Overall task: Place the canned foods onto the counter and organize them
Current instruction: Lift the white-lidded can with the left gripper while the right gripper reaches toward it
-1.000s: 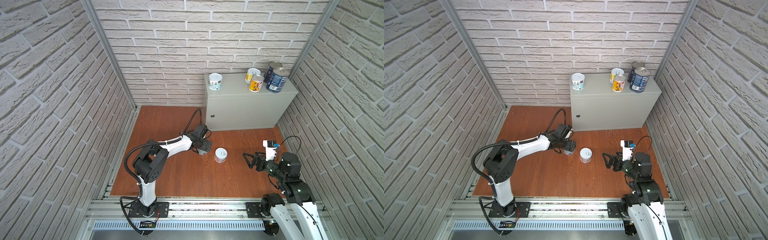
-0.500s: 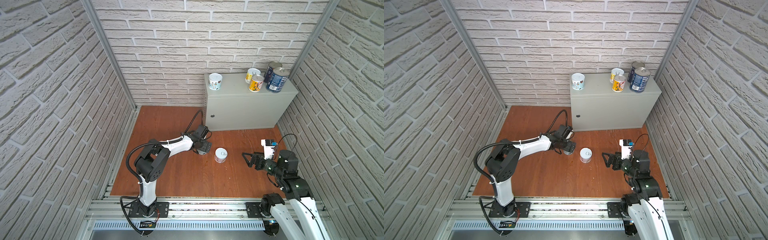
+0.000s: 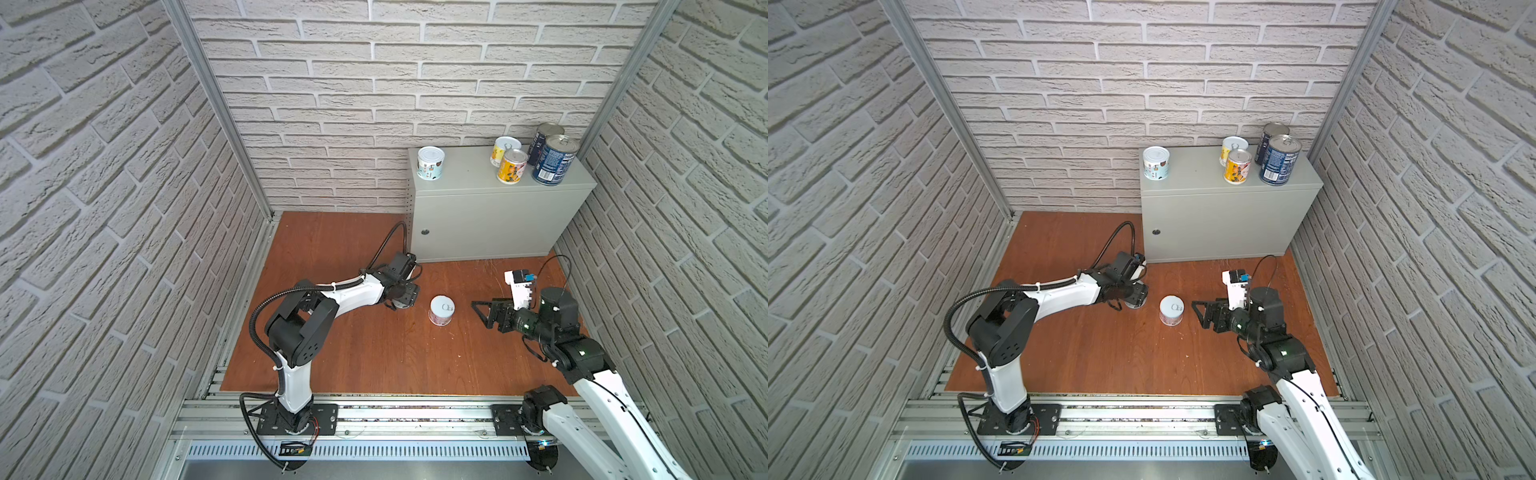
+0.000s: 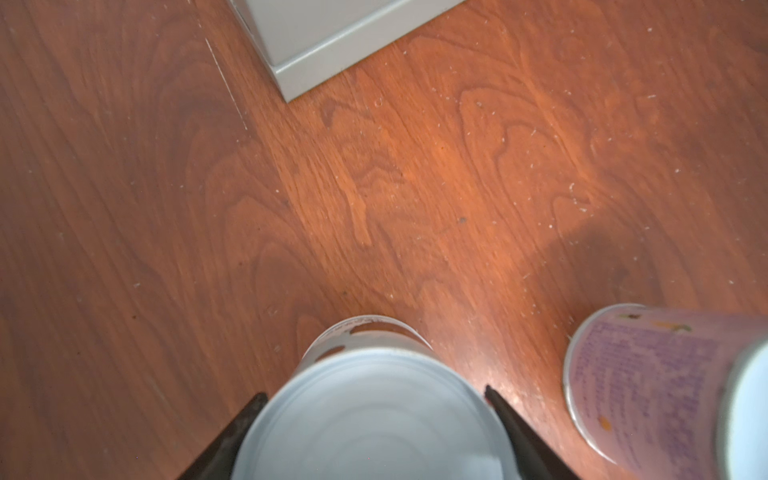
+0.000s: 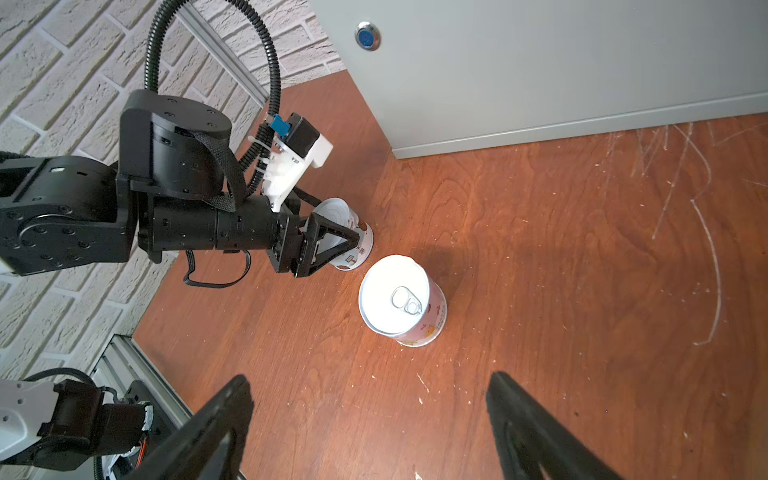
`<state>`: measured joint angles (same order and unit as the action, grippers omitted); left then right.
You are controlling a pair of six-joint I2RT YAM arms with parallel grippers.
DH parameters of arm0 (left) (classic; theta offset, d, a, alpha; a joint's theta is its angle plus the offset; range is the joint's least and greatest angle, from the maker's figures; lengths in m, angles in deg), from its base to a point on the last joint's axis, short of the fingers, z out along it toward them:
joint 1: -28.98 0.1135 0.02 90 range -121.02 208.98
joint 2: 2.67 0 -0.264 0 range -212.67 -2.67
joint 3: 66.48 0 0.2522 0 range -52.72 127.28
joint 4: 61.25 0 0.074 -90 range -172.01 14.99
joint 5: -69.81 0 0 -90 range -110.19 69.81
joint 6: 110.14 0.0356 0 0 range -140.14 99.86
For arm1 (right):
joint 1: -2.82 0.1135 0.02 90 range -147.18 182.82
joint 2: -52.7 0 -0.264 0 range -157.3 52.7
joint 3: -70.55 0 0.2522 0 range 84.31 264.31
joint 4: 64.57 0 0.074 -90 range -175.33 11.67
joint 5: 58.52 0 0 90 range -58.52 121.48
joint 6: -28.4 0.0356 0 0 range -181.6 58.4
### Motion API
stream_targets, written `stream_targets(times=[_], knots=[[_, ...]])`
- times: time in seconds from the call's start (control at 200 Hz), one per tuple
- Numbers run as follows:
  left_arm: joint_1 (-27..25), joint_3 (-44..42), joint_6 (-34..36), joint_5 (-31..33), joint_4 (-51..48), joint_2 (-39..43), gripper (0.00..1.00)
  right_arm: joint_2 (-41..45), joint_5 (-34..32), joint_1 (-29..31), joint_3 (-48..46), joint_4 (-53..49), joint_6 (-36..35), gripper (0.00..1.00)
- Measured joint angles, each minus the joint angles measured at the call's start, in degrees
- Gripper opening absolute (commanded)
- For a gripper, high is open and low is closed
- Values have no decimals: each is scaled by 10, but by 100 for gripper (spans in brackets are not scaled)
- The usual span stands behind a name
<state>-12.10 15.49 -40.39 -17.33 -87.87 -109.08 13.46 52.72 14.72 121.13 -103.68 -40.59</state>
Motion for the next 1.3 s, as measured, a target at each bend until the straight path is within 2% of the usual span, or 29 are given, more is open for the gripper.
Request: stream_targets(times=[0.13, 0.265, 0.425, 0.61, 1.025, 1.3], knots=[[5, -20, -11, -18, 10, 16, 65, -57, -36, 61, 27, 13, -2, 85], [24, -51, -47, -65, 44, 35, 63, -94, -57, 111, 41, 42, -4, 84], [53, -79, -92, -121, 78, 50, 62, -121, -73, 140, 44, 78, -7, 83], [68, -105, -119, -146, 83, 74, 61, -147, -94, 165, 44, 105, -18, 82], [73, -114, -142, -187, 50, 173, 61, -195, -124, 241, 48, 151, -83, 82], [73, -84, -143, -235, -42, 242, 61, -204, -124, 268, 48, 198, -147, 84]])
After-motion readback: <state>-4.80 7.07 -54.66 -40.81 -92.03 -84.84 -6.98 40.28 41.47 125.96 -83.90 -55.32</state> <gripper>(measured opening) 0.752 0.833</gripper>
